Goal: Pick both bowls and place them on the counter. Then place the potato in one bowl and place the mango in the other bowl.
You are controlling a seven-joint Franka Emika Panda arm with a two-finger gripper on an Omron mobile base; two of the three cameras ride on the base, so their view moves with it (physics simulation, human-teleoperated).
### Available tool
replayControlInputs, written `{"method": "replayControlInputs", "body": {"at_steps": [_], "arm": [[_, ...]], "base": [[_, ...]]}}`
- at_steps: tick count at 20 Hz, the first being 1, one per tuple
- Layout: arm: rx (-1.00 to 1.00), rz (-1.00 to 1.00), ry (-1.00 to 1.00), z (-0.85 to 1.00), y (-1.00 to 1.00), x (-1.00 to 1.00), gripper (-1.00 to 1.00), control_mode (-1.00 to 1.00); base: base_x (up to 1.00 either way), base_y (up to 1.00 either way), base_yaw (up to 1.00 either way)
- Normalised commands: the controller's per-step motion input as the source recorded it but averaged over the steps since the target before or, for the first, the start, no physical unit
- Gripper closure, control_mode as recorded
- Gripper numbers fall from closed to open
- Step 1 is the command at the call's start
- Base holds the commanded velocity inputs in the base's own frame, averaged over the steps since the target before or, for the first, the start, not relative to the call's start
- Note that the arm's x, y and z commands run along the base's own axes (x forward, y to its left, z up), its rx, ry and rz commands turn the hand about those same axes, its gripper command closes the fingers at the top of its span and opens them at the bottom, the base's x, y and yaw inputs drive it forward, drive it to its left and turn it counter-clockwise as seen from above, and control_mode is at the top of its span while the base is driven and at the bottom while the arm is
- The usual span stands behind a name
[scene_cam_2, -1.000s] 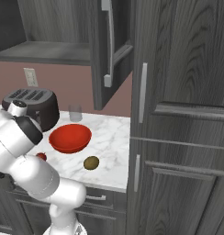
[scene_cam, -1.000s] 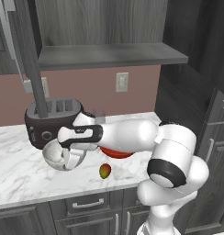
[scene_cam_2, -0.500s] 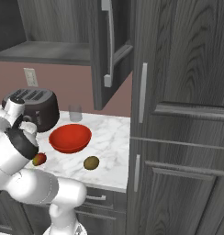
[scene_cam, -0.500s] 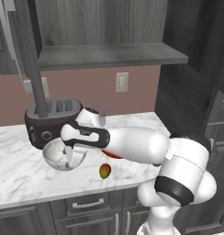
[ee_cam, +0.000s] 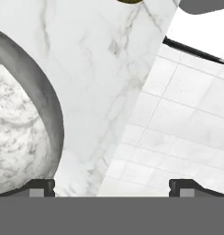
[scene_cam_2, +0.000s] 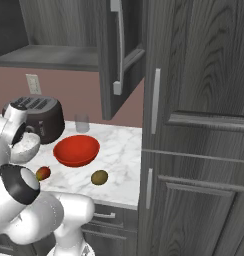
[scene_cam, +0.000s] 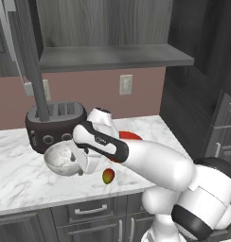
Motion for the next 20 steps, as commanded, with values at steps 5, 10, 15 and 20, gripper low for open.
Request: {"method": "replayControlInputs", "body": {"at_steps": [5,10,15,20], "arm": [[-0.01,0.37,-0.06,0.13,-0.37,-0.44,-1.00,-1.00],[-0.04,0.38,-0.14,0.12,-0.36,-0.43,-1.00,-1.00],[-0.05,0.28,-0.11,0.08,-0.39,-0.20,-1.00,-1.00],[-0.04,0.23,-0.12,0.01,-0.43,-0.05,-1.00,-1.00]], "base": [[0.00,0.00,0.00],[0.00,0.00,0.00],[0.00,0.00,0.00],[0.00,0.00,0.00]]}}
